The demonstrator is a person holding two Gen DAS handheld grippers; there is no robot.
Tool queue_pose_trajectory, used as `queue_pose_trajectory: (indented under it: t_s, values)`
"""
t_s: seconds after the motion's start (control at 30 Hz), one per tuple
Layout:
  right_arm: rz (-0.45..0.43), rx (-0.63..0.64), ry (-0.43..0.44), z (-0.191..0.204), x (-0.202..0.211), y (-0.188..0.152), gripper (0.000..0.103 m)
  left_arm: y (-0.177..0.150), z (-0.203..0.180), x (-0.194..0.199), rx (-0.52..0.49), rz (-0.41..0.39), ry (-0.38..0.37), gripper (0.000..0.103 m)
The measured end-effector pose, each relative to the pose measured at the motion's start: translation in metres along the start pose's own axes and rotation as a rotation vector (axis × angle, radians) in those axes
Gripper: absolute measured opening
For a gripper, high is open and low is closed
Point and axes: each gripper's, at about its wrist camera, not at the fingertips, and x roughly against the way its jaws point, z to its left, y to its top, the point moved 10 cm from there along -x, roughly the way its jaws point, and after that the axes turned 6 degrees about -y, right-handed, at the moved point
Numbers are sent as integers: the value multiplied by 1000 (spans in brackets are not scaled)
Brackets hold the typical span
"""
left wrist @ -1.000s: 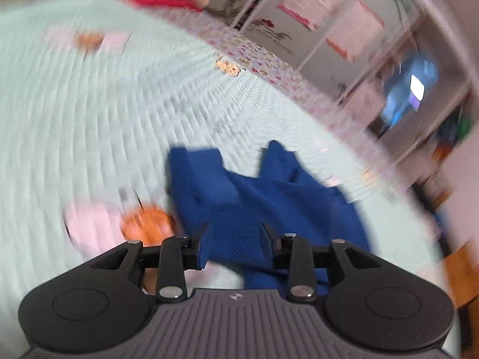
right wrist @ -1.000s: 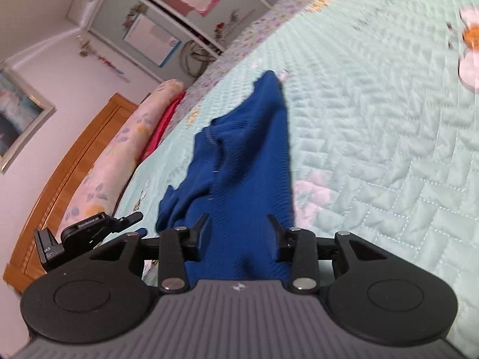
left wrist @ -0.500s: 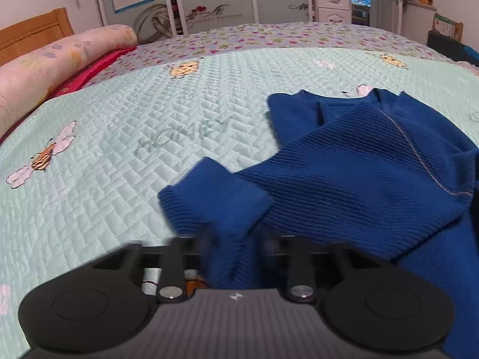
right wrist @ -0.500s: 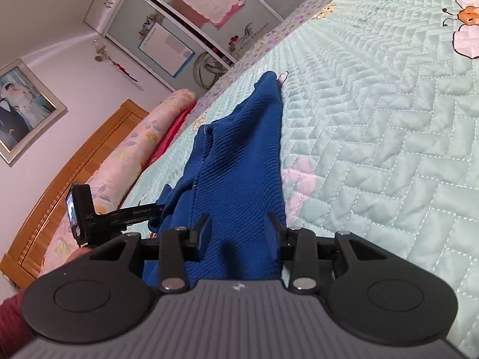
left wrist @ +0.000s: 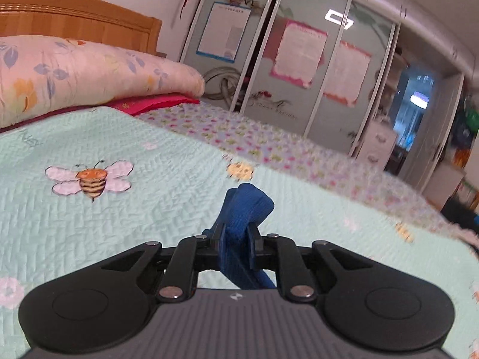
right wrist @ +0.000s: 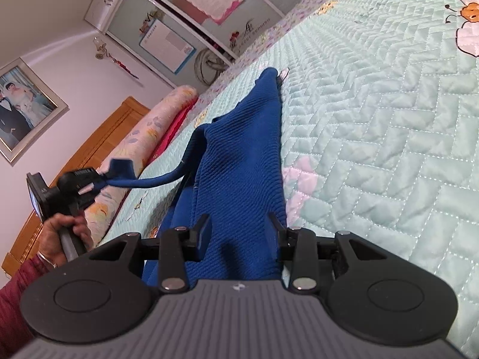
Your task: Fold clothes
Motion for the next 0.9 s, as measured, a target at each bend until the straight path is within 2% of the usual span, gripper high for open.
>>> queue_pose_trajectory:
  t_s: [0.13,0.27,0.33,0.4,0.43,0.5,0.6,0.67,0.73,0.9]
  values:
    - [85,-2,15,0,-3,8,40,7,-16,28,14,-51,-66,15]
    - [168,92,-16,7,-10,11,39,1,-27,64,3,-122,-86,15]
    - [208,146,-34,10,-13,13,39,1,-28,84,-19,-187,-71,15]
    - [231,201,-49,15,-15,12,40,-5,-25,102,-49,-243,-19,15]
    - [237,215,-51,15,-16,11,40,-15,-23,106,-57,-244,7,15]
    - [245,233,-53,16,-17,10,40,-44,-17,105,-58,-190,47,15]
    - [242,224,-46,16,-17,9,39,-107,2,84,49,22,80,15]
    - [240,235,-50,16,-17,9,39,-136,12,78,66,92,122,16]
    - [239,256,-58,18,-16,8,39,-150,19,74,70,117,142,16]
    - [253,319,-84,23,-14,9,40,-142,29,71,106,85,158,17]
